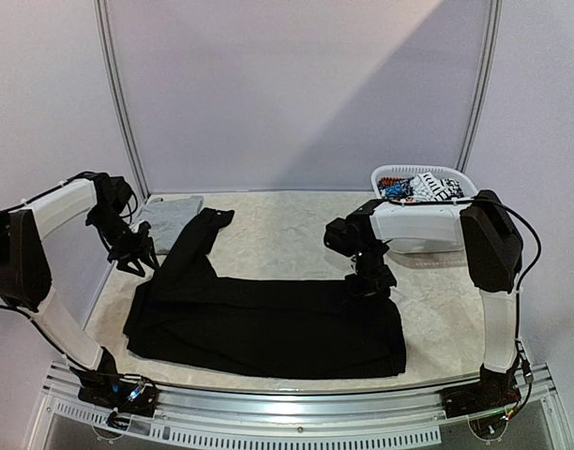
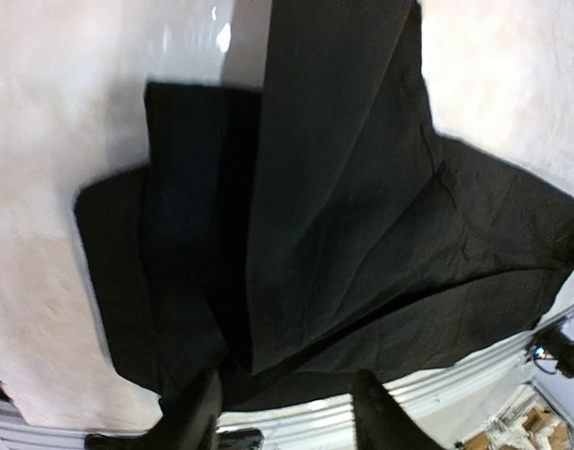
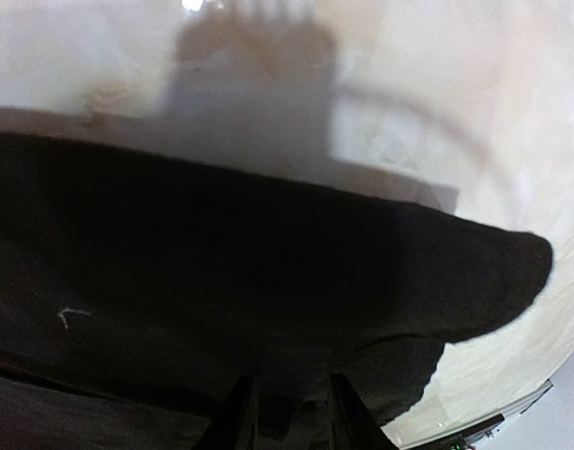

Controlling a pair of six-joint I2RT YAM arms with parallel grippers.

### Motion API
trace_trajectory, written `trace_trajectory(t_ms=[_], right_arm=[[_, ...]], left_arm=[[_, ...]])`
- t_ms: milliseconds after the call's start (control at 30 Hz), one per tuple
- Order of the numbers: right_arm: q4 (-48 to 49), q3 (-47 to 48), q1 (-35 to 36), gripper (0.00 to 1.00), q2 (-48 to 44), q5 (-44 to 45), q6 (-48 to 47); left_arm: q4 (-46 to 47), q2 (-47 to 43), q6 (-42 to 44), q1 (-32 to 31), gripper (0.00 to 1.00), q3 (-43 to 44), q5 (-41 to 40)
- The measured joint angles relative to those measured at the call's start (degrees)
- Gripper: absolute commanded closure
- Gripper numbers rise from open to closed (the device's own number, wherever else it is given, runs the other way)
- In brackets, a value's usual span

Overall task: Fold and stack the mixed laundry pile
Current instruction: Fold the 1/3-folded shirt at the center of the board.

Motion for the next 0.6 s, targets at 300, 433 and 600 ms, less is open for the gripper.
trace_trajectory(t_ms=[300, 433, 600], right_arm=[[-3.5, 7.0, 0.0, 0.71, 0.0, 2.3, 0.0], [-4.1, 9.8, 0.0, 0.71, 0.0, 3.0, 0.0], [-4.8, 10.2, 0.0, 0.71, 0.0, 3.1, 0.4]], left_arm=[[6.5, 5.0, -1.9, 0.0, 0.40, 13.0, -1.9], [10.5, 13.1, -1.9, 0.0, 0.42, 20.5, -1.0], [12.9, 24.6, -1.6, -0.4, 0.44, 30.6, 0.2]])
